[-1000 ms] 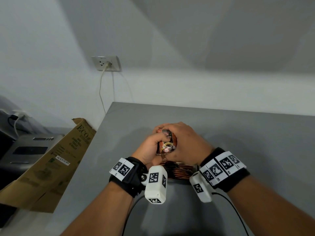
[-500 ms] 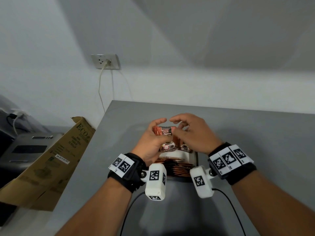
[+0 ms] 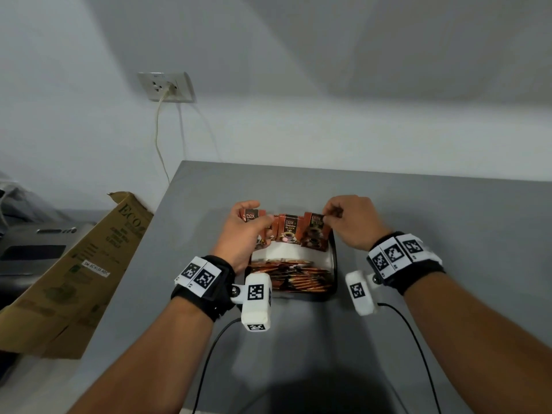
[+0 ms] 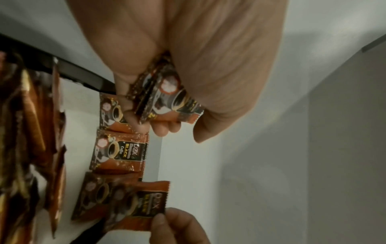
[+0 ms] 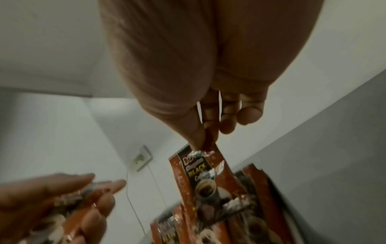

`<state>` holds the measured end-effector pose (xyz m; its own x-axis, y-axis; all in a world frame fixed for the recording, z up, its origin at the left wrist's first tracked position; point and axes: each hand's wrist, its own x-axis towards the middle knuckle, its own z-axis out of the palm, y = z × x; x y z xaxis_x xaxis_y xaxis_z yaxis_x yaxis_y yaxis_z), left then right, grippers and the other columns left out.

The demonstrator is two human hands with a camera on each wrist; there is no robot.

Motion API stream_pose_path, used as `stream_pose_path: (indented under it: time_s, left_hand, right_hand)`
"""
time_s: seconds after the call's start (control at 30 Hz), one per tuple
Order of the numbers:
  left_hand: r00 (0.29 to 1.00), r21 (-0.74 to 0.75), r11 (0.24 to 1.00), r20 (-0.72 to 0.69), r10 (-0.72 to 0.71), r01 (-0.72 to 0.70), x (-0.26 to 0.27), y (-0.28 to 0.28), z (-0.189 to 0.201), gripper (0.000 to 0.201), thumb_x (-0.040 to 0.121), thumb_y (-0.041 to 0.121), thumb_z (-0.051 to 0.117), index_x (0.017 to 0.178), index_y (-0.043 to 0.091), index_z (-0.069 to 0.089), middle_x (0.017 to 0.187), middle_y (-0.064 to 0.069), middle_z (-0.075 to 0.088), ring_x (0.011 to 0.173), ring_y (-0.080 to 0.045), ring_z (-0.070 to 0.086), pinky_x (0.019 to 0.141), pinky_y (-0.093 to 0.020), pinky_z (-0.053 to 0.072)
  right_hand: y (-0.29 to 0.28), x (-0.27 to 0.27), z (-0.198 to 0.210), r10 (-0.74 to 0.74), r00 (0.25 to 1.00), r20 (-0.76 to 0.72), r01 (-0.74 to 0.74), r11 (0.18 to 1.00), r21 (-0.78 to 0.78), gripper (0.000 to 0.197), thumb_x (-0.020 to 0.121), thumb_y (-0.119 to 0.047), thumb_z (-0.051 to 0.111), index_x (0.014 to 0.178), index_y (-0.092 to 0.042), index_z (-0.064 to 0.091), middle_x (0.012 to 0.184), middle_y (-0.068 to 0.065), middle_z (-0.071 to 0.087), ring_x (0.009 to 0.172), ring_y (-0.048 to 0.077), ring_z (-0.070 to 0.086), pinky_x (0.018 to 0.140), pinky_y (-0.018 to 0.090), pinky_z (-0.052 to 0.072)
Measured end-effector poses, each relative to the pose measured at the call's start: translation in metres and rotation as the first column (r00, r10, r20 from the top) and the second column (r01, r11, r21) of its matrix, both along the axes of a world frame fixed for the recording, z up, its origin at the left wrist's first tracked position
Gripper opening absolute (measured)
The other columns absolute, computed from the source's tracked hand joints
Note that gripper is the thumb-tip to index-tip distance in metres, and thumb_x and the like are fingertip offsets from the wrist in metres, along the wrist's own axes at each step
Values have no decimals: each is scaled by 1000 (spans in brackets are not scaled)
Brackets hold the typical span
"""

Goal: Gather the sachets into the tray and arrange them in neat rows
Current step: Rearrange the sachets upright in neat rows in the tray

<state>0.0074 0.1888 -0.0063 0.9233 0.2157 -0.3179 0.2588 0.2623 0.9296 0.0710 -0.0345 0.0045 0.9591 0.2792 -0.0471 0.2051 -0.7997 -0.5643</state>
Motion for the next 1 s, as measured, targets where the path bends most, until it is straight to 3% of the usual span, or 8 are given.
stream_pose_path:
  time_s: [0.07,0.13,0.3,0.5,0.7,0.9,1.0]
  left_hand:
    - [1000,34,999,-10,-18,18,-1,2,-4,36,89,2,68,116,20,53,101,-6,64,65,-17,60,61,-33,52]
    - [999,64,997,-24,-29,31,-2,2,-7,36,90,3,68,118,20,53,101,-6,65,71,-18,61,62,-32,53]
    - [997,80,995,-50,-53,57,-4,5,-13,36,90,5,67,120,19,53,89,-6,67,72,-19,60,64,-34,53]
    - [995,77,994,-68,-69,74,-4,7,-15,34,90,6,67,119,18,53,93,-8,65,71,-19,60,63,-33,51]
    - [994,85,992,-72,-84,90,-3,6,-15,35,90,6,67,120,17,54,93,-8,66,74,-20,61,65,-33,52]
    - [990,17,994,-90,-108,110,-4,1,-10,44,81,-15,50,118,10,54,87,-13,65,72,-21,62,65,-38,53]
    - [990,69,989,-70,-126,131,-6,1,-11,44,82,-16,59,116,12,54,89,-12,69,74,-23,67,70,-39,55]
  right_hand:
    - [2,0,-16,44,997,-57,-49,996,-79,9,93,-14,65,91,-20,72,92,-5,67,86,14,62,66,14,39]
    - [5,0,-27,67,995,-77,-76,990,-116,10,93,-13,65,95,-17,74,99,0,70,91,17,62,77,22,45]
    - [7,3,-39,37,995,-91,-51,986,-157,14,94,-14,64,103,-16,75,107,3,72,96,19,64,86,32,54]
    - [4,8,-46,34,999,-29,-39,985,-170,21,94,-8,59,105,-12,76,108,8,71,96,22,65,86,33,54]
    - [-1,9,-54,15,999,31,-9,984,-181,17,94,-15,61,102,-16,75,104,6,68,91,20,63,84,37,57]
    - [-2,9,-59,14,996,83,1,985,-175,13,93,-18,63,101,-16,73,102,5,64,96,20,59,84,36,54]
    - [-3,8,-58,28,995,99,-10,985,-175,13,92,-20,64,101,-16,72,102,3,64,102,20,56,88,33,49]
